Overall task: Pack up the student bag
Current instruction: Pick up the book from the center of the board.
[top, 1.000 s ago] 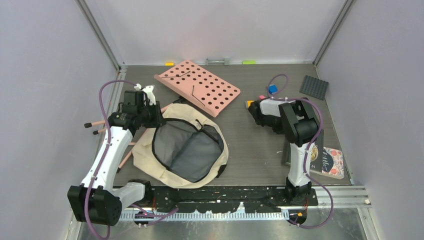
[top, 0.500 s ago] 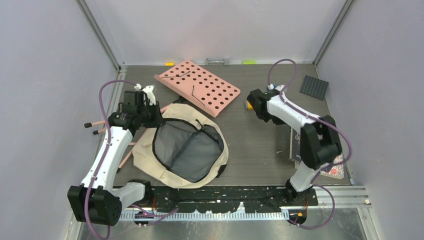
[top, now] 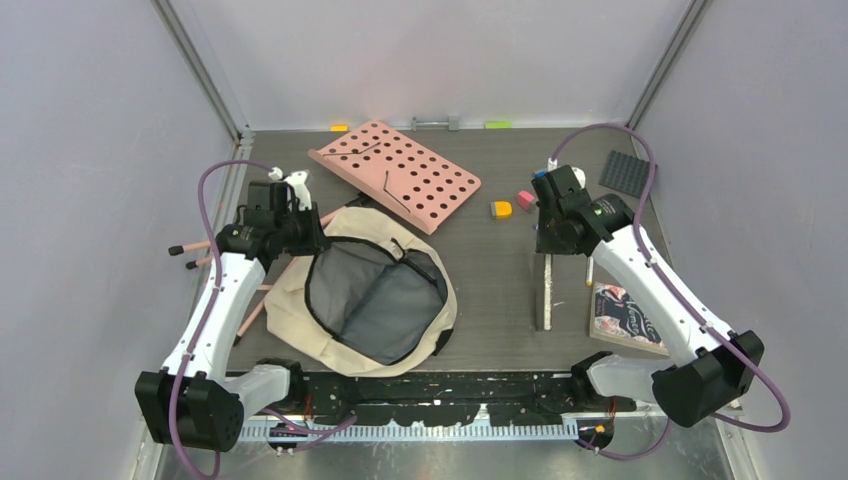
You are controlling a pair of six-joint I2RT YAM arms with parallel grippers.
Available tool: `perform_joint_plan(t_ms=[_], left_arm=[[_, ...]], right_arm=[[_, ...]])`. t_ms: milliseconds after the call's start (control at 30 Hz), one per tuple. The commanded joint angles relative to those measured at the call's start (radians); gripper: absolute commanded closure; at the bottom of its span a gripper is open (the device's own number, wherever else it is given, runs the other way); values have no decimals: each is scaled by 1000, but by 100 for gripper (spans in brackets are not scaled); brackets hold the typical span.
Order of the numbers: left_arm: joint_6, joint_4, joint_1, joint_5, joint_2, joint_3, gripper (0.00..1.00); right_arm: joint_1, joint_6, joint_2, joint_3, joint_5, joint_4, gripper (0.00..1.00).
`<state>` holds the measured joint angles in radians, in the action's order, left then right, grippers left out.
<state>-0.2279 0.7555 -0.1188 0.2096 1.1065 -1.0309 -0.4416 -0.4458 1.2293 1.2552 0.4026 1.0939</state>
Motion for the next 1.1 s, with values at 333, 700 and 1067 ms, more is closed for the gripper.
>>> perform_joint_plan(t_ms=[333,700,1067], left_arm=[[4,-30,-4,-9,-12,-15,85],[4,-28,-5,-12,-8,-18,85],[5,-27,-5,-13,-4,-18,85]], right_arm=[[-3,31,99,-60,-357,-207,99],[-49,6,215,-82,-214,-205,80],[-86,-19,233,-126,-219,-241,57]])
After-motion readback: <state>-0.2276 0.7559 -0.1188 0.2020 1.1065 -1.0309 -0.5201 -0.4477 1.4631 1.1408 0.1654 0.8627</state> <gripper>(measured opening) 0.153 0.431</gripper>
